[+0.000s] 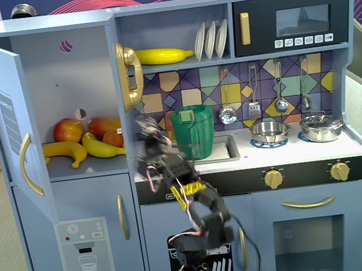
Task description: Open the left cabinet door
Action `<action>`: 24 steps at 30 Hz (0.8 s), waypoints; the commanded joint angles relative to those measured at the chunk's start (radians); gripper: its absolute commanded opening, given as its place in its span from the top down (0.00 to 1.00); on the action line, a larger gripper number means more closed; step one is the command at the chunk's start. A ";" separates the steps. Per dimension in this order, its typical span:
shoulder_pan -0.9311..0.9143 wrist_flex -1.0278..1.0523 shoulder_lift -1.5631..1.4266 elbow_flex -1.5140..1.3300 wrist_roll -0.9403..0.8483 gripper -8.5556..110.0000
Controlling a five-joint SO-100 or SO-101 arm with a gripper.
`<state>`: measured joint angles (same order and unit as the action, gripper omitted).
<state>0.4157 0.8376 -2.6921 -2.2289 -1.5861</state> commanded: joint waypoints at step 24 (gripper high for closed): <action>-0.465 0.508 -0.485 -0.765 0.164 0.93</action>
<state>-0.0230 1.2916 -3.1539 -2.9698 -1.4435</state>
